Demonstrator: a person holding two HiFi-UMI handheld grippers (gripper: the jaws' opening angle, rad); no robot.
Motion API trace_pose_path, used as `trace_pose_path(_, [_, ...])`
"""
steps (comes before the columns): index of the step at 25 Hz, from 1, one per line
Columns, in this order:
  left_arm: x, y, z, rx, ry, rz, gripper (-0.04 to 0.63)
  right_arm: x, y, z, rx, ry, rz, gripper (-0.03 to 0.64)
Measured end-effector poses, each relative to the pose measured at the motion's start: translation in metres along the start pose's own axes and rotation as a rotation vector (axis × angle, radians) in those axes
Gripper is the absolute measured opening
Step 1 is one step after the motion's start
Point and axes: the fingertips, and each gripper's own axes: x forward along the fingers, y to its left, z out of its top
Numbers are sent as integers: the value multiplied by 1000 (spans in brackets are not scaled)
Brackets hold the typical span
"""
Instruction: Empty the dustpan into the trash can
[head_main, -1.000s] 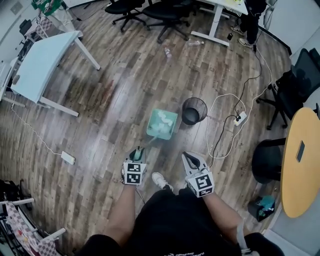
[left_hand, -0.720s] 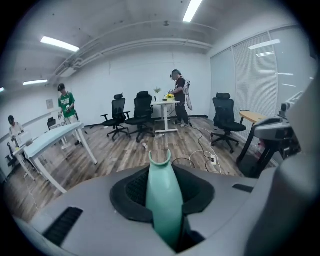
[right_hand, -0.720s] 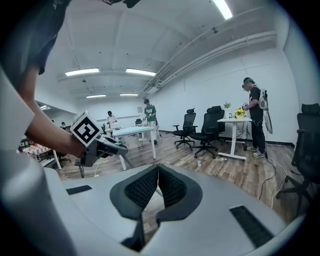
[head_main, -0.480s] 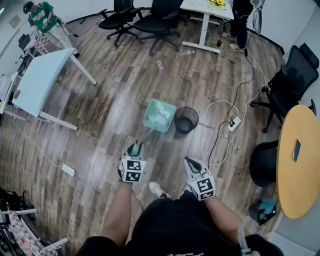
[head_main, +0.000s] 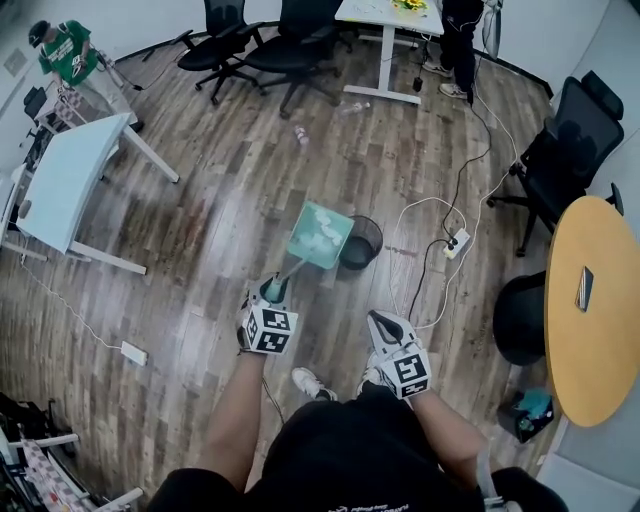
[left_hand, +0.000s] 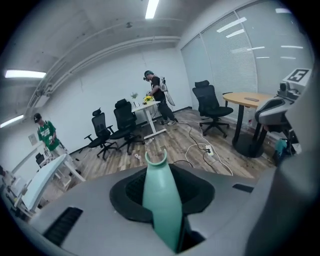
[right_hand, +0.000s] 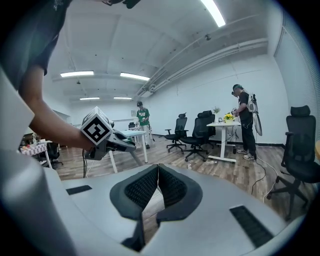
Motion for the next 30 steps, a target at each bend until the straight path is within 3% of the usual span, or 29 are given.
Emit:
trace_pose_path(7, [17, -41, 27, 362, 24, -42, 103, -4, -11, -5, 34, -5, -22, 25])
trace_pose_path(15, [28, -100, 49, 774, 10, -152, 103, -5, -26, -1, 46, -28, -38, 25])
trace_pose_path(27, [39, -181, 26, 1258, 16, -345, 103, -18, -49, -8, 82, -35, -82, 25])
trace_pose_path(30, [37, -198, 14, 1344, 25, -388, 103, -21, -53, -7, 90, -37, -94, 25])
